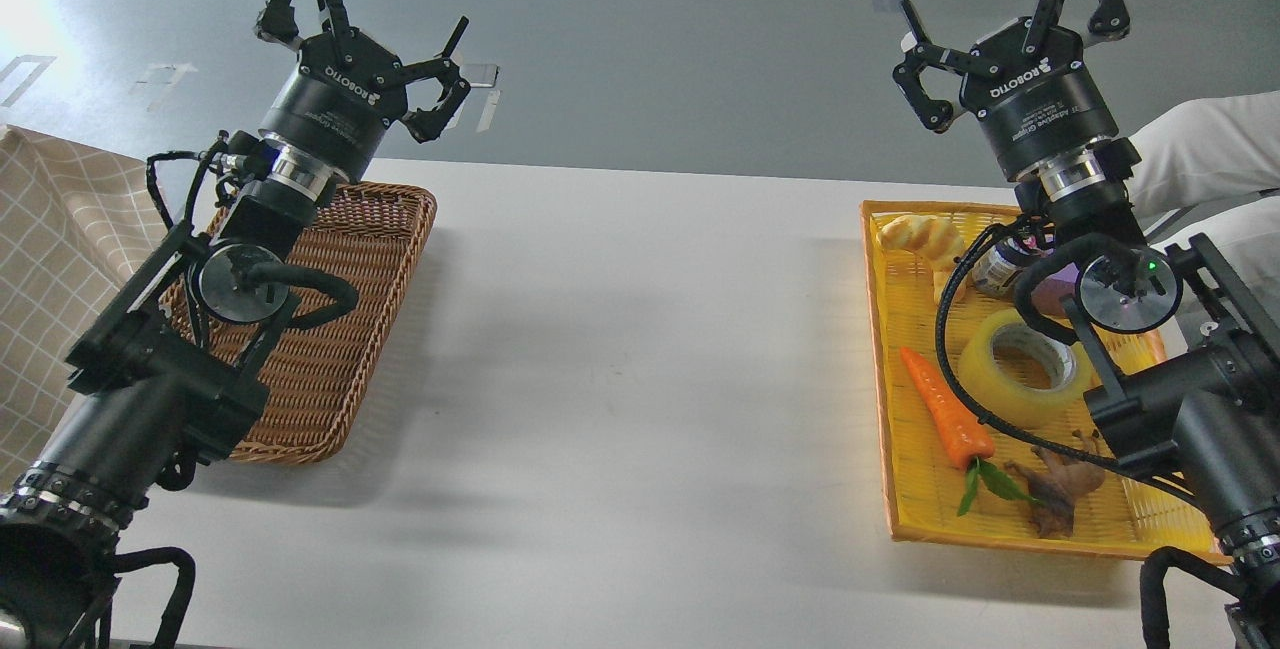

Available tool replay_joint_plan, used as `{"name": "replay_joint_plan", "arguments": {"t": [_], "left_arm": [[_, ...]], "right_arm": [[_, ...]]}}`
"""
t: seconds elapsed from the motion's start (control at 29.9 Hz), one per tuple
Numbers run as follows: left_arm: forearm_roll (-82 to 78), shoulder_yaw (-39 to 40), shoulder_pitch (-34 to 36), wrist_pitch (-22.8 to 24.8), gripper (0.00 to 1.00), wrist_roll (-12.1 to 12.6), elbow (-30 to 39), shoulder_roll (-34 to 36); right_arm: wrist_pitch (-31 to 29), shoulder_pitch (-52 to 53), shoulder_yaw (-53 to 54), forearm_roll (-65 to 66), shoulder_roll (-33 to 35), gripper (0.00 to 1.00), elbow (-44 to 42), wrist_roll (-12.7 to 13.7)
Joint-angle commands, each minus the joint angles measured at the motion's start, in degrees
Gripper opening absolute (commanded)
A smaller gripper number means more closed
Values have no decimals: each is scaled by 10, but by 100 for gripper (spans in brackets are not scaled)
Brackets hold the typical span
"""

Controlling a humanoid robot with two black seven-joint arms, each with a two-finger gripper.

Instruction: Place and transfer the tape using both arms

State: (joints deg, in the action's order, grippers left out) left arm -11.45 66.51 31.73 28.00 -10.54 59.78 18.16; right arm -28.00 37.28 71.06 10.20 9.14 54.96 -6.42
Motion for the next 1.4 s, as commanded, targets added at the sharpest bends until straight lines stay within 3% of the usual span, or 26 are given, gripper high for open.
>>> {"name": "replay_joint_plan", "arguments": {"t": [0.0,1.37], "left_arm": [[-1,-1,0,0,98,-1,0,-1],[-1,2,-1,0,98,0,2,0]], "right_arm": [[1,-1,0,0,0,100,0,0],[7,-5,0,0,-1,100,7,0]]}}
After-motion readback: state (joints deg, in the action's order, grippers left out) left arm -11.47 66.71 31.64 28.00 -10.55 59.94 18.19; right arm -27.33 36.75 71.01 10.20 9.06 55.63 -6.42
